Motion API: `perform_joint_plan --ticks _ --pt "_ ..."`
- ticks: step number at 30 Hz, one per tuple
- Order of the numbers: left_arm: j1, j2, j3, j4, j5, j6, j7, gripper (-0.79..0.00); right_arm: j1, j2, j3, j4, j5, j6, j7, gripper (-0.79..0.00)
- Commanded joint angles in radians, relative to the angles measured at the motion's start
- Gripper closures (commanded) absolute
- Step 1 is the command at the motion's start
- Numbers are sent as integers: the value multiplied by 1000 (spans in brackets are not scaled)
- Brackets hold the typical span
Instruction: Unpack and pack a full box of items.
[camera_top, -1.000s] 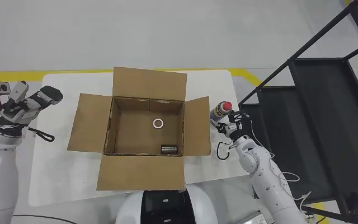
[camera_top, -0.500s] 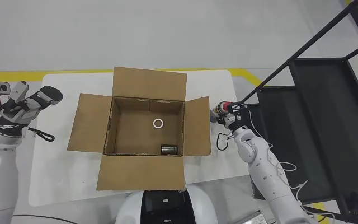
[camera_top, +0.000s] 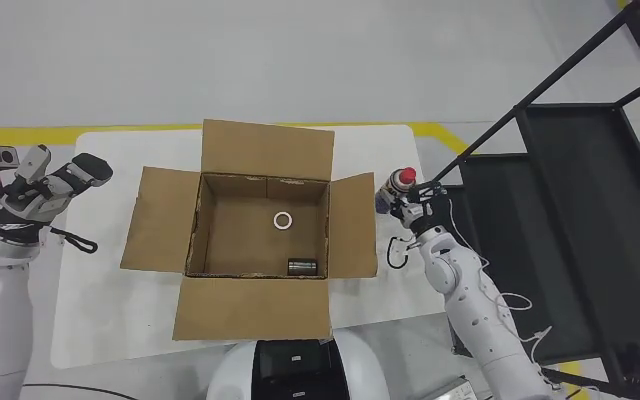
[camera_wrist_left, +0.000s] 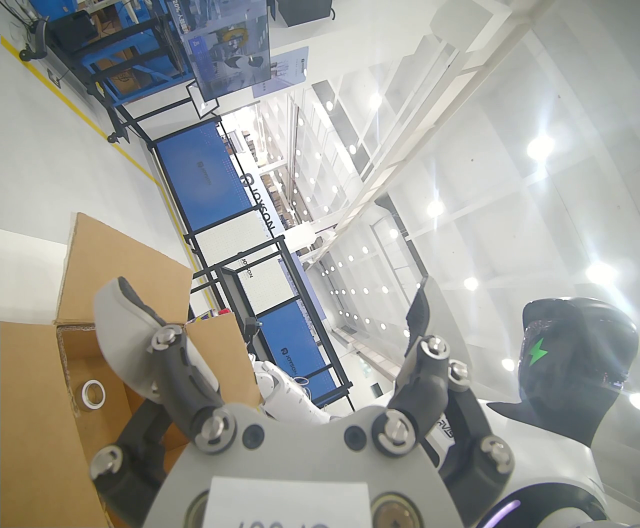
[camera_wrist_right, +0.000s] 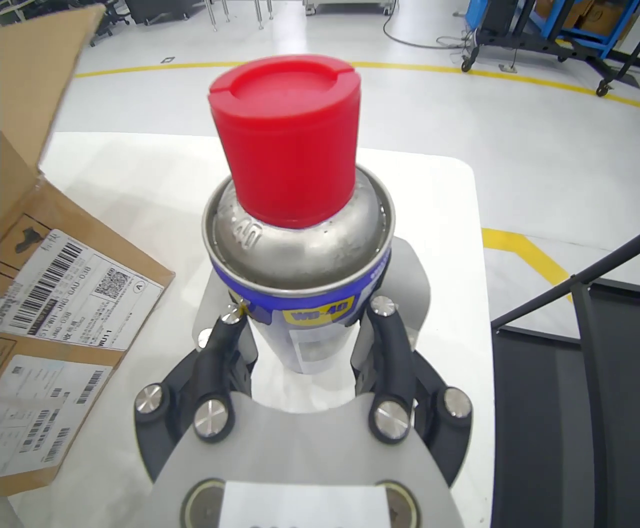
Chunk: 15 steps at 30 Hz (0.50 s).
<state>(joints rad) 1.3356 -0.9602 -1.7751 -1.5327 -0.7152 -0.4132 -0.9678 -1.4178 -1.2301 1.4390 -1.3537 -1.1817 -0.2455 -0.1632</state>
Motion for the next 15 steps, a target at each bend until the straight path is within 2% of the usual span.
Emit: perform_joint_plan --ticks 1,6,9,11,15 --pt "0 0 0 0 0 0 0 -785 -52 6 29 -103 -33 21 -19 0" --pt "0 0 0 0 0 0 0 -785 -203 17 99 -423 -142 120 -39 0" --pt "0 0 0 0 0 0 0 -785 -288 20 113 -626 -217 141 -13 0" --pt "0 0 0 0 0 0 0 -785 -326 22 104 -738 -251 123 36 0" --pt "0 0 0 0 0 0 0 -785 -318 23 34 -889 -290 71 248 0"
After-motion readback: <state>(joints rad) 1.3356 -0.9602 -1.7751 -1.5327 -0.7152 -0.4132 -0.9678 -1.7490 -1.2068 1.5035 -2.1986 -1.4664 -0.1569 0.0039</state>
